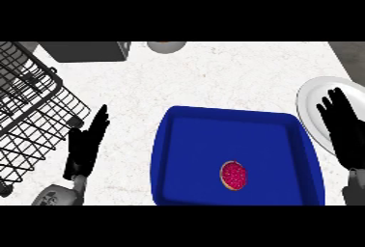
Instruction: Pick the cupcake from the tray and place it in the plate
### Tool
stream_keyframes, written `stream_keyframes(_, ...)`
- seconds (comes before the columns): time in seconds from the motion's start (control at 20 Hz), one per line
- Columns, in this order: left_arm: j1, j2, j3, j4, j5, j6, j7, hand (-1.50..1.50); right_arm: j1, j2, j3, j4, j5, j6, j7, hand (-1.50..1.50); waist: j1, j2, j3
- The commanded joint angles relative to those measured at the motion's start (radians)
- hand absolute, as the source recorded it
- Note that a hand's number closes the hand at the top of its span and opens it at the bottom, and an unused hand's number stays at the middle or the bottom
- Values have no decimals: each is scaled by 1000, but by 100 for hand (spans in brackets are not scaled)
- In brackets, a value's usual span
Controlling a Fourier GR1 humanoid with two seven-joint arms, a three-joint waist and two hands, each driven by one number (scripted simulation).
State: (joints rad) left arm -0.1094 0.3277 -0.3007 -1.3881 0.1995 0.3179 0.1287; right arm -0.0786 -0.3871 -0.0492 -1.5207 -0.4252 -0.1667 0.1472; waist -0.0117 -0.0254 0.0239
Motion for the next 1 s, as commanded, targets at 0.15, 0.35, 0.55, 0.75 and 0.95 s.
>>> stream_keyframes(0.15, 25, -24, -2, 26, 24, -22, 15, 0, -222, -56, 48, -84, -34, 235, -111, 150, 54, 29, -23)
stream_keyframes(0.35, 54, -73, -23, 3, 91, -68, 46, 0, -254, -260, 74, -55, 303, 216, -221, 150, 61, 37, -26)
stream_keyframes(0.55, 113, -43, 33, -25, 114, -103, 1, 0, -229, -44, 61, 159, 265, 195, -521, -150, 30, 29, -23)
stream_keyframes(0.75, 101, -56, 45, -27, 110, -125, 33, 0, -187, -49, 40, 178, 221, 328, -630, -150, 16, 26, -23)
stream_keyframes(0.95, 106, -75, 54, -5, 93, -125, 26, 0, -217, -160, 13, 164, 242, 431, -576, -150, 15, 26, -24)
